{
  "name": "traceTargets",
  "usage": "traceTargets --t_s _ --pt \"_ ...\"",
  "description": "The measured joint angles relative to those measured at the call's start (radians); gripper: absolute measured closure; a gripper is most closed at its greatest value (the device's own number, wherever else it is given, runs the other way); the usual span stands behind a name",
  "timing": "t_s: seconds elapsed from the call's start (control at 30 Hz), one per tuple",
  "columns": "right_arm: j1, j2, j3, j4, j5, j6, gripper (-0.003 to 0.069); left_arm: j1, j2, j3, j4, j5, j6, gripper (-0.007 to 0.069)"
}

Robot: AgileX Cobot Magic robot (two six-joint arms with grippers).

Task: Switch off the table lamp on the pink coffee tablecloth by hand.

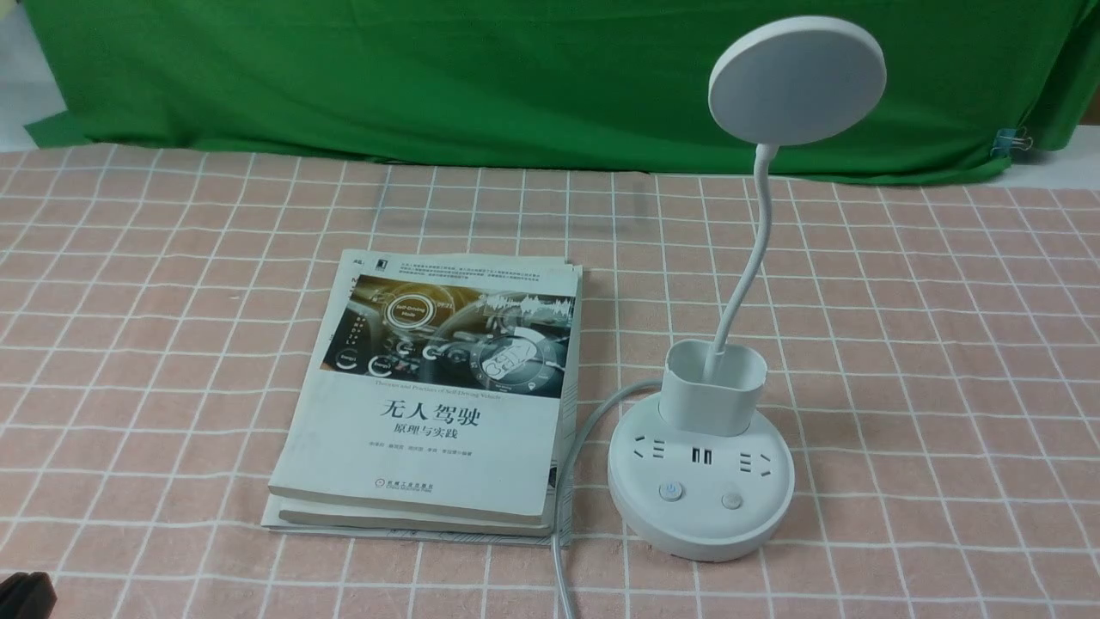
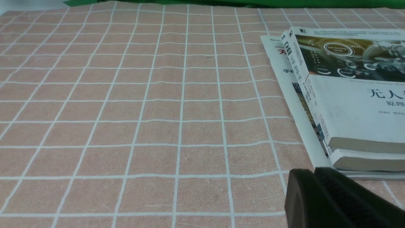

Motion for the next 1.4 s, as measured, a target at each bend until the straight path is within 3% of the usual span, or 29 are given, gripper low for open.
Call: traceTargets --t_s 1.4 --pt "0.0 0.0 0.0 0.0 -0.001 0.0 0.0517 0.0 0.0 0.0 0.0 0.0 0.0 0.0618"
